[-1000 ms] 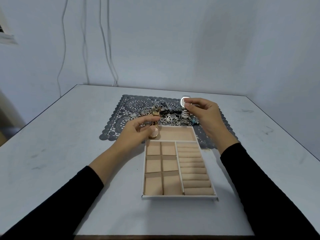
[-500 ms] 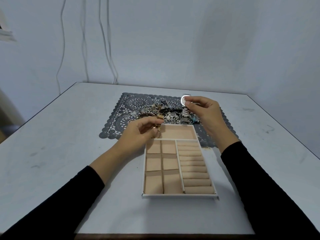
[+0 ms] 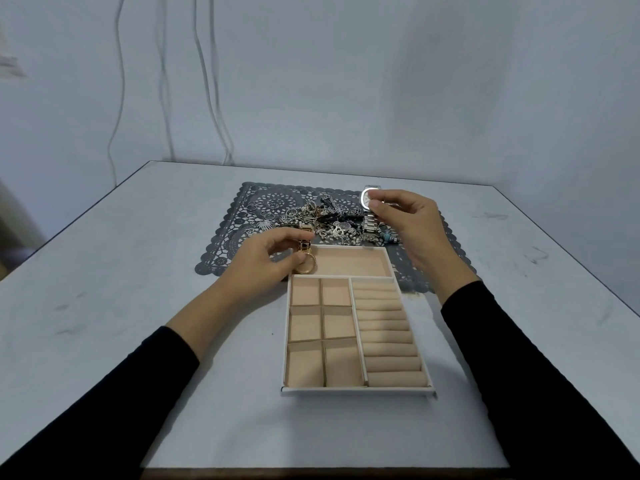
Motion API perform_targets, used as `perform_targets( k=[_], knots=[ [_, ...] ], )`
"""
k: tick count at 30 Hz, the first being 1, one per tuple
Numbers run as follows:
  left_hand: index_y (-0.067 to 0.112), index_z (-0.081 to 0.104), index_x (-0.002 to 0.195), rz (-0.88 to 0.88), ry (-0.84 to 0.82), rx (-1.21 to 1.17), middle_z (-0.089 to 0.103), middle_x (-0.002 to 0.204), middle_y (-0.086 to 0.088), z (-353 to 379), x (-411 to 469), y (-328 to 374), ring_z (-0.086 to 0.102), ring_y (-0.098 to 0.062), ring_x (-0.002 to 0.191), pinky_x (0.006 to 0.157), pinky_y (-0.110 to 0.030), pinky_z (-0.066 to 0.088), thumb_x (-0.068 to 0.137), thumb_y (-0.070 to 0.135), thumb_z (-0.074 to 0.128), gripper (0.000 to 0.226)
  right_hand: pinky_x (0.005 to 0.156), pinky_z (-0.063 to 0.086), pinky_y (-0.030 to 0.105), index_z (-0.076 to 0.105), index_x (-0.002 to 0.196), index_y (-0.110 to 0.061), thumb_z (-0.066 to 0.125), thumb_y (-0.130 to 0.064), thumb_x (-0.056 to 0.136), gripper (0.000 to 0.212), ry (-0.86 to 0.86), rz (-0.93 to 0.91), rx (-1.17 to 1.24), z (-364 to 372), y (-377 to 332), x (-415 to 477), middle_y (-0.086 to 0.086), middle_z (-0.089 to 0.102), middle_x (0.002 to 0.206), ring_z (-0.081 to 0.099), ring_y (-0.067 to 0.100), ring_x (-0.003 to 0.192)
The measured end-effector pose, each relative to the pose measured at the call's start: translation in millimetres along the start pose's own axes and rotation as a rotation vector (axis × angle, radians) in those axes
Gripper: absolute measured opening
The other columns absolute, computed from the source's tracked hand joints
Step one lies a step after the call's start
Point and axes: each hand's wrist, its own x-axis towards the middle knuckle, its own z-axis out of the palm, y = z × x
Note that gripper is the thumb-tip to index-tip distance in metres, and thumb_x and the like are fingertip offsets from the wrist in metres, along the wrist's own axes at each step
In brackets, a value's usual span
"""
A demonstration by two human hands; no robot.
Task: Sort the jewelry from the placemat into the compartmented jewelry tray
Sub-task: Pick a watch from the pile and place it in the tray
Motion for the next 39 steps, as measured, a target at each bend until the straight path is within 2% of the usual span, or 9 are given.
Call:
perform_targets(
  k=[6, 12, 18, 24, 26, 28, 31, 36, 39],
  knots=[
    [0.029, 0.072, 0.106, 0.009, -0.040, 0.051, 0.073, 0.102, 0.008, -8, 13, -6, 0.067, -0.007, 0.102, 0.092, -0.028, 0.052, 0.086, 0.009, 0.073, 0.028, 0.082, 0.052, 0.023, 0.073, 0.100, -0.005, 0.074, -0.006, 0.079, 0.021, -0.002, -0.002, -0.010, 0, 2, 1, 0.004, 0.074, 0.102, 0.068, 0.015, 0.092],
    [0.022, 0.071, 0.108, -0.043, -0.148, 0.045, 0.074, 0.099, -0.004, -18, 25, -6, 0.069, -0.013, 0.091, 0.078, -0.026, 0.057, 0.087, 0.007, 0.071, 0.025, 0.082, 0.051, 0.024, 0.073, 0.101, -0.003, 0.074, -0.006, 0.079, 0.022, -0.001, 0.007, -0.017, -1, 4, 2, 0.006, 0.074, 0.103, 0.068, 0.014, 0.091],
    [0.018, 0.073, 0.106, -0.116, -0.215, -0.014, 0.074, 0.093, -0.005, -20, 27, -7, 0.069, -0.015, 0.084, 0.066, -0.021, 0.055, 0.086, 0.006, 0.072, 0.023, 0.083, 0.052, 0.025, 0.073, 0.101, -0.003, 0.075, -0.006, 0.079, 0.022, 0.002, 0.012, -0.025, -2, 4, 2, 0.006, 0.074, 0.102, 0.068, 0.017, 0.092],
    [0.018, 0.072, 0.108, -0.094, -0.266, 0.030, 0.069, 0.104, -0.021, -24, 27, -8, 0.068, -0.031, 0.092, 0.077, -0.028, 0.058, 0.087, 0.009, 0.071, 0.023, 0.080, 0.051, 0.022, 0.073, 0.101, -0.003, 0.075, -0.007, 0.080, 0.022, -0.002, 0.019, -0.021, 0, 4, 1, 0.006, 0.074, 0.102, 0.068, 0.014, 0.090],
    [0.020, 0.071, 0.108, -0.077, -0.268, 0.069, 0.070, 0.102, -0.019, -24, 27, -9, 0.069, -0.027, 0.093, 0.078, -0.026, 0.057, 0.088, 0.011, 0.070, 0.023, 0.078, 0.051, 0.021, 0.073, 0.101, -0.003, 0.074, -0.006, 0.080, 0.022, 0.000, 0.018, -0.018, 1, 4, 1, 0.006, 0.074, 0.101, 0.068, 0.013, 0.087],
    [0.021, 0.071, 0.109, -0.056, -0.261, 0.098, 0.070, 0.100, -0.019, -23, 28, -10, 0.068, -0.020, 0.088, 0.077, -0.024, 0.055, 0.089, 0.011, 0.069, 0.022, 0.078, 0.051, 0.021, 0.073, 0.101, -0.004, 0.075, -0.007, 0.080, 0.022, -0.003, 0.017, -0.023, 1, 3, 1, 0.006, 0.074, 0.101, 0.068, 0.013, 0.088],
    [0.021, 0.069, 0.110, -0.031, -0.253, 0.118, 0.068, 0.097, -0.020, -22, 27, -13, 0.068, -0.024, 0.087, 0.074, -0.026, 0.056, 0.090, 0.012, 0.068, 0.022, 0.079, 0.052, 0.022, 0.073, 0.102, -0.004, 0.075, -0.008, 0.080, 0.022, -0.003, 0.022, -0.030, 1, 2, 0, 0.006, 0.074, 0.101, 0.068, 0.015, 0.090],
    [0.021, 0.066, 0.111, 0.017, -0.141, 0.172, 0.070, 0.108, 0.004, -25, 22, -17, 0.066, -0.012, 0.104, 0.096, -0.034, 0.053, 0.091, 0.018, 0.067, 0.020, 0.085, 0.053, 0.026, 0.073, 0.102, -0.004, 0.075, -0.007, 0.079, 0.022, -0.001, 0.024, -0.022, 2, -2, -2, 0.005, 0.074, 0.102, 0.068, 0.015, 0.091],
    [0.025, 0.064, 0.112, 0.076, 0.055, 0.367, 0.066, 0.114, 0.009, -26, 15, -15, 0.060, -0.006, 0.107, 0.089, -0.012, 0.044, 0.095, 0.023, 0.060, 0.017, 0.090, 0.053, 0.030, 0.073, 0.101, -0.005, 0.075, -0.008, 0.079, 0.022, -0.003, 0.023, -0.016, 2, -4, -2, 0.004, 0.074, 0.103, 0.068, 0.018, 0.094]
  ],
)
